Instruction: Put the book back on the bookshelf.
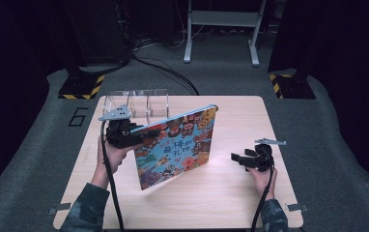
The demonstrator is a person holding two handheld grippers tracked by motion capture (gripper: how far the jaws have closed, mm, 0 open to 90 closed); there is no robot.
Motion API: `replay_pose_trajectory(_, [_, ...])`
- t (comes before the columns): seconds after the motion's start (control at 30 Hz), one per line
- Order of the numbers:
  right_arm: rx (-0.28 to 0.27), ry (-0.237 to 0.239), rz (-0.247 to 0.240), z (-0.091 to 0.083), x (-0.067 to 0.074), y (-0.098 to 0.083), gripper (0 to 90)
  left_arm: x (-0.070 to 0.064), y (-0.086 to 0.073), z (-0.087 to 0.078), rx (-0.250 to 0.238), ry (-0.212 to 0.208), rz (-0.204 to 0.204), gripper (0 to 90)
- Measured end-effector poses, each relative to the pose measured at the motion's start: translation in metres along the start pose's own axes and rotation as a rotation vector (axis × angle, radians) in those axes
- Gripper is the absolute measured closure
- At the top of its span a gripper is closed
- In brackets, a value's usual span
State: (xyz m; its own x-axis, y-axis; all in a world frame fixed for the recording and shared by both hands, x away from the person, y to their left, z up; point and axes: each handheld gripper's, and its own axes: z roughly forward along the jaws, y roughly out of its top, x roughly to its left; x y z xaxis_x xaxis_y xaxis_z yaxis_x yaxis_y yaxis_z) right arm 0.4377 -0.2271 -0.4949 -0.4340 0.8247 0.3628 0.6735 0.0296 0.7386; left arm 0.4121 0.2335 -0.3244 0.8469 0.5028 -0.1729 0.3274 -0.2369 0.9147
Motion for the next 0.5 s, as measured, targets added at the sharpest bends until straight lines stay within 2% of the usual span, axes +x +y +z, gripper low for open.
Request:
replay_pose_trajectory(0.17, [0.007,-0.003,0.004,0.001,-0.002,-0.002,19.4,0.001,0.008,-0.007,0.010,0.017,-0.008,80.7])
replay_pose_trajectory(0.23, [0.009,-0.008,0.009,0.001,-0.002,-0.002,19.7,0.002,0.012,-0.010,0.009,0.037,-0.001,80.8])
replay_pose_trajectory(0.4, [0.006,-0.008,0.005,0.001,-0.003,-0.001,20.3,0.003,0.016,-0.021,-0.003,0.084,-0.019,80.9])
replay_pose_trajectory(0.5, [0.006,-0.011,0.009,0.002,-0.004,-0.002,20.5,0.005,0.019,-0.030,0.006,0.109,-0.016,80.9])
